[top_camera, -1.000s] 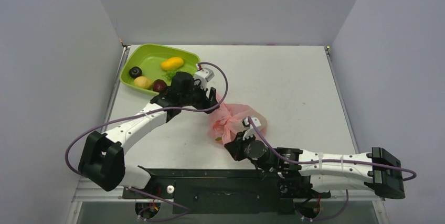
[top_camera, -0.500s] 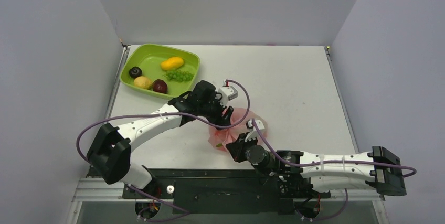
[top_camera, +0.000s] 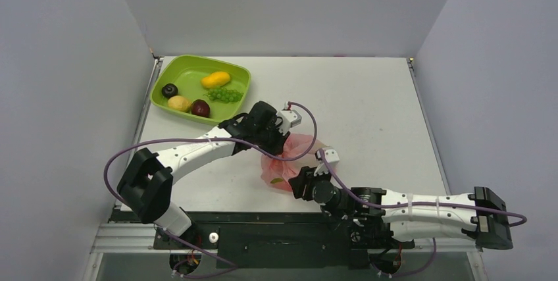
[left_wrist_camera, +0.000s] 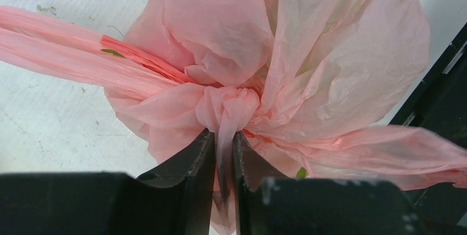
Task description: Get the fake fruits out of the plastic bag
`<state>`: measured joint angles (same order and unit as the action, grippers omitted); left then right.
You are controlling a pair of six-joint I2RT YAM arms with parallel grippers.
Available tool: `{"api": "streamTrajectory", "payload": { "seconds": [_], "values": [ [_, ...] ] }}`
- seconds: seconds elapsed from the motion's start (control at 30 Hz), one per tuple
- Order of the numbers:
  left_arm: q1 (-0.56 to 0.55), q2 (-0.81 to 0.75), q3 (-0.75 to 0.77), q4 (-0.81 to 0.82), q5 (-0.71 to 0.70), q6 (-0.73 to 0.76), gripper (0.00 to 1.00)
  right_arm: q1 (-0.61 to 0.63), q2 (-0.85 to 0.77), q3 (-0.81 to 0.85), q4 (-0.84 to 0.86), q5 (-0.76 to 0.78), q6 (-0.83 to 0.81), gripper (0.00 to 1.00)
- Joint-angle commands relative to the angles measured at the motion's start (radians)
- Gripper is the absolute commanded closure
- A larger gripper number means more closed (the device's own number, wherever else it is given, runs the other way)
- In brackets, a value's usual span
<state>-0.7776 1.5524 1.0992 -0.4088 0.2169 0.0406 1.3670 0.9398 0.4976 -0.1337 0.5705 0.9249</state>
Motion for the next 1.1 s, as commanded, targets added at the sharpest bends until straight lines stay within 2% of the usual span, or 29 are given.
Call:
{"api": "streamTrajectory", "payload": {
  "seconds": [0.0, 0.17, 0.3, 0.4, 0.53, 0.77, 1.07],
  "values": [
    [-0.003, -0.008, 0.048, 0.002, -0.028, 0.015, 0.90, -0.113, -0.034, 0.081, -0.102, -0.008, -0.066, 0.53],
    [-0.004, -0.027, 0.044, 0.016, -0.018, 0.010, 0.99, -0.271, -0.094, 0.115, -0.152, -0.124, -0.211, 0.51],
    [0.000, -0.052, 0.035, 0.028, -0.035, 0.009, 1.00, -0.326, -0.130, 0.144, -0.185, -0.183, -0.292, 0.44],
    [0.007, -0.071, 0.031, 0.040, -0.011, 0.003, 1.00, -0.341, -0.125, 0.165, -0.196, -0.198, -0.345, 0.43],
    [0.032, -0.100, 0.016, 0.068, 0.056, -0.012, 1.00, -0.329, -0.078, 0.158, -0.099, -0.269, -0.463, 0.44],
    [0.070, -0.098, 0.016, 0.095, 0.169, -0.034, 1.00, -0.315, -0.018, 0.076, 0.213, -0.295, -0.567, 0.43],
    [0.083, -0.114, 0.016, 0.103, 0.223, -0.034, 1.00, -0.293, 0.108, 0.104, 0.305, -0.218, -0.601, 0.43]
  ]
}}
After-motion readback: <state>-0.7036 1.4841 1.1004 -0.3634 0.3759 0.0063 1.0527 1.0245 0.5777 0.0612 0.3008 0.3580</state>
